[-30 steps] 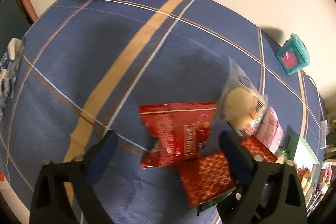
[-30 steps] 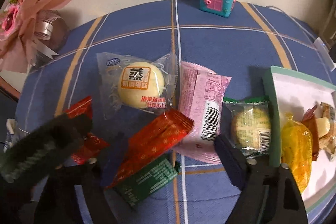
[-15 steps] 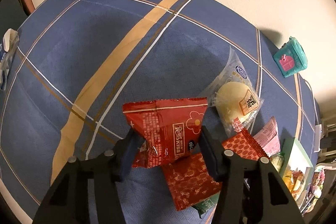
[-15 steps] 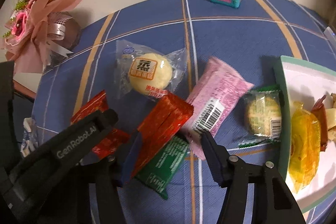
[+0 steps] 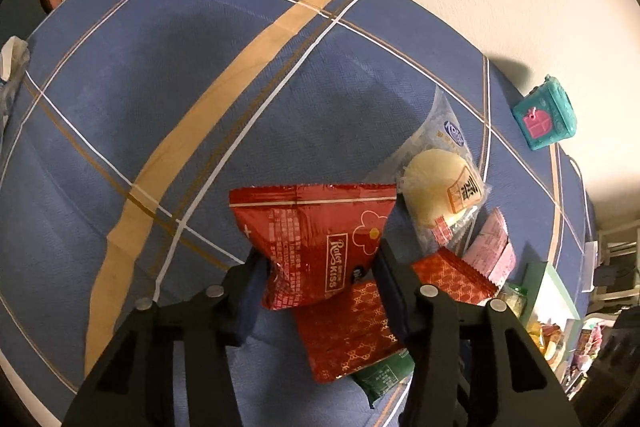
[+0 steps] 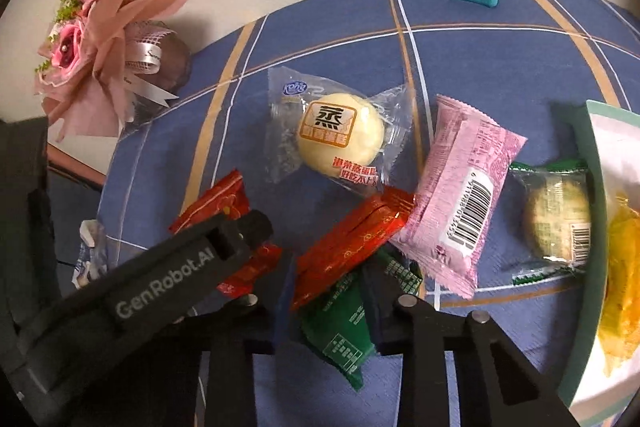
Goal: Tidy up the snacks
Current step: 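Lower the left tool onto the red wafer bag while the right tool approaches the red wafer packet, then grasp and lift the red bag with the left tool while the right tool lifts the red wafer strip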
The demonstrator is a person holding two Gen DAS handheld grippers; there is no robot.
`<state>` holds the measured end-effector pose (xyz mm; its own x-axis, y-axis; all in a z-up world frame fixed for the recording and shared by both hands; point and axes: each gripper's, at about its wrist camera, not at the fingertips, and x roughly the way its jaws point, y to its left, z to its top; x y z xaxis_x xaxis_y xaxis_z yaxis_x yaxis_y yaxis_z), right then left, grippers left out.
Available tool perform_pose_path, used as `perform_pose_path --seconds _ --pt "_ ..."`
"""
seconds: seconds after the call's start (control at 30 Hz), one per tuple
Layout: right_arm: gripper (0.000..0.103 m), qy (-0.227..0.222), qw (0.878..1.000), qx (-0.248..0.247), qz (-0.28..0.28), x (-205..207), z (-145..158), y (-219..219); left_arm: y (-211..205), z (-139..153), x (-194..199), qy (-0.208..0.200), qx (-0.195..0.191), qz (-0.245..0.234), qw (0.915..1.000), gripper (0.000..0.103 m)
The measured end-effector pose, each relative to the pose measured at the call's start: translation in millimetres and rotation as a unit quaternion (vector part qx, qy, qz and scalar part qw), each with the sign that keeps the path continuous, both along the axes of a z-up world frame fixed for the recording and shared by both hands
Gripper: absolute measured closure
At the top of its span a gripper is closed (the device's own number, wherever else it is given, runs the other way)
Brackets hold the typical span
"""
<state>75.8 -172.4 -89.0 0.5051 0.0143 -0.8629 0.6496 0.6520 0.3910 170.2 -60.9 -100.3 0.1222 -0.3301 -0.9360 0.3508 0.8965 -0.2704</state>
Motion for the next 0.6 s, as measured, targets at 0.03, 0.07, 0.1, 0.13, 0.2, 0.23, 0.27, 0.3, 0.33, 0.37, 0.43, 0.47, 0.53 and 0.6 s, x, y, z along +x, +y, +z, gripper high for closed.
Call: perform_pose_path --seconds 0.03,0.07,0.1,0.13,0.2,0.23,0.27,0.3,0.33,0.37,0.43,0.47,0.53,0.6 --pt "0.071 -0.004 1.0 -0.002 -0.002 0 -2 -1 0 0 0 0.001 -0.001 -0.001 1.0 0.05" --pt "0.073 -0.005 1.0 -0.003 -0.003 0 -3 -2 0 -1 0 0.002 -0.001 0.0 1.0 0.05" --pt "0.073 -0.006 1.0 -0.006 -0.004 1 -3 -2 0 -1 0 0.003 -0.001 0.002 1.0 0.051" --pt "0.074 -0.007 1.0 -0.01 -0.003 1 -3 -2 0 -2 0 0.004 -0.001 0.004 1.0 0.051" --pt "0.074 -0.007 1.0 -0.019 -0.001 2 -4 -2 1 -4 1 0.004 0.001 0.007 1.0 0.052" --pt "0.074 -0.008 1.0 -0.024 0.0 2 -4 -1 1 -5 1 0.004 0.002 0.009 1.0 0.053" --pt "0.077 -0.011 1.0 -0.027 0.003 3 -5 -1 1 -6 1 0.005 0.001 0.011 0.9999 0.054" --pt "0.077 -0.016 0.999 -0.027 0.004 3 -5 -2 2 -6 1 0.004 -0.001 0.014 0.9999 0.054" --pt "0.079 -0.021 0.999 -0.024 0.004 0 -4 -3 3 -5 2 0.005 -0.003 0.018 0.9998 0.055" --pt "0.08 -0.029 0.999 -0.016 0.004 -1 -5 -4 4 -4 2 0.005 -0.005 0.02 0.9998 0.055" --pt "0.081 -0.035 0.999 -0.007 0.005 -1 -7 -6 6 -2 2 0.003 -0.009 0.023 0.9997 0.057" --pt "0.082 -0.035 0.999 -0.007 0.005 -3 -8 -7 7 0 2 0.001 -0.011 0.024 0.9996 0.057" --pt "0.083 -0.038 0.999 -0.004 0.003 -6 -7 -8 10 5 1 -0.003 -0.015 0.027 0.9995 0.058" --pt "0.085 -0.049 0.999 -0.004 -0.001 -10 -5 -9 10 10 0 -0.006 -0.02 0.027 0.9994 0.058"
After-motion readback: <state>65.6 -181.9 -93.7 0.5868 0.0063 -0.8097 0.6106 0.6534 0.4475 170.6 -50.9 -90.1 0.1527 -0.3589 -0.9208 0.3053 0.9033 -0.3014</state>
